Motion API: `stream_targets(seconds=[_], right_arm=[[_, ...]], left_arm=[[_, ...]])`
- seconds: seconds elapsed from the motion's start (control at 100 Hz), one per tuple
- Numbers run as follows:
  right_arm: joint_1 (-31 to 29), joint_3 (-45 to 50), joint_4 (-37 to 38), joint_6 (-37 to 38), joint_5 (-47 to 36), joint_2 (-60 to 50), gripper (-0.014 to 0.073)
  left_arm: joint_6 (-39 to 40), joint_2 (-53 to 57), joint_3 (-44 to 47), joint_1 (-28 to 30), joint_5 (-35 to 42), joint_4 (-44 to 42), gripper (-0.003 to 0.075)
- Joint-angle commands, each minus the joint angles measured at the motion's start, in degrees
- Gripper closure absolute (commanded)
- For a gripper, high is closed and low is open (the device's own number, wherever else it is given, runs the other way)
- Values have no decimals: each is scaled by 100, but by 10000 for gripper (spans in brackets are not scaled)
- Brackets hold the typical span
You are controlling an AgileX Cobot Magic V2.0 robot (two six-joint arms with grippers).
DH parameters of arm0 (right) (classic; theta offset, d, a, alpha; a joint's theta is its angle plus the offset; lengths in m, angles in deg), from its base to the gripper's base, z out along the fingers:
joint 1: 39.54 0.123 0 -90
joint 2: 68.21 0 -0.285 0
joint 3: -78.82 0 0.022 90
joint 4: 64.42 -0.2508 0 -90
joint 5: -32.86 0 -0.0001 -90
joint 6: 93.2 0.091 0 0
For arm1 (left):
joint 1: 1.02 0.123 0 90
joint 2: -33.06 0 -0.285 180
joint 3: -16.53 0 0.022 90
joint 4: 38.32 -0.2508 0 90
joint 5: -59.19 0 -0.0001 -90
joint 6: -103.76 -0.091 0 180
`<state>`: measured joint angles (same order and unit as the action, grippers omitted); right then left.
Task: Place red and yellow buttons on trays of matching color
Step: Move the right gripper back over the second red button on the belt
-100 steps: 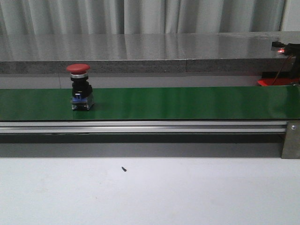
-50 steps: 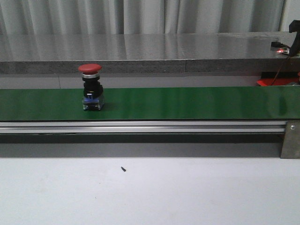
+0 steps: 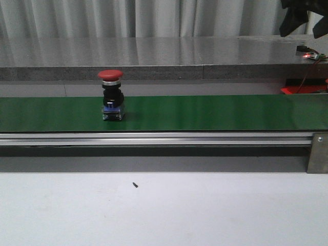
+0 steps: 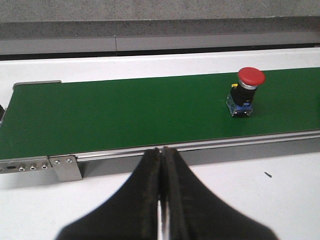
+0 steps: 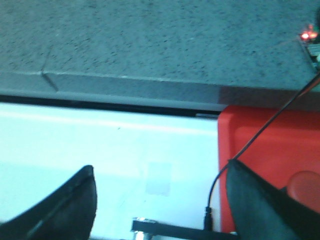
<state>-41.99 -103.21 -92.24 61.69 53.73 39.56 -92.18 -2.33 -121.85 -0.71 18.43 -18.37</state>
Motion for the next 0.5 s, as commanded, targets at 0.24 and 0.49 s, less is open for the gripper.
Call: stream_targets(seconds=[0.24, 0.49], right_arm=[[678, 401, -14, -318, 158, -990, 55], [1316, 423, -19, -1031, 813, -1015, 55]], left_arm=[[-13, -29, -168, -48, 428, 141, 740], [-13, -29, -168, -48, 428, 141, 740]])
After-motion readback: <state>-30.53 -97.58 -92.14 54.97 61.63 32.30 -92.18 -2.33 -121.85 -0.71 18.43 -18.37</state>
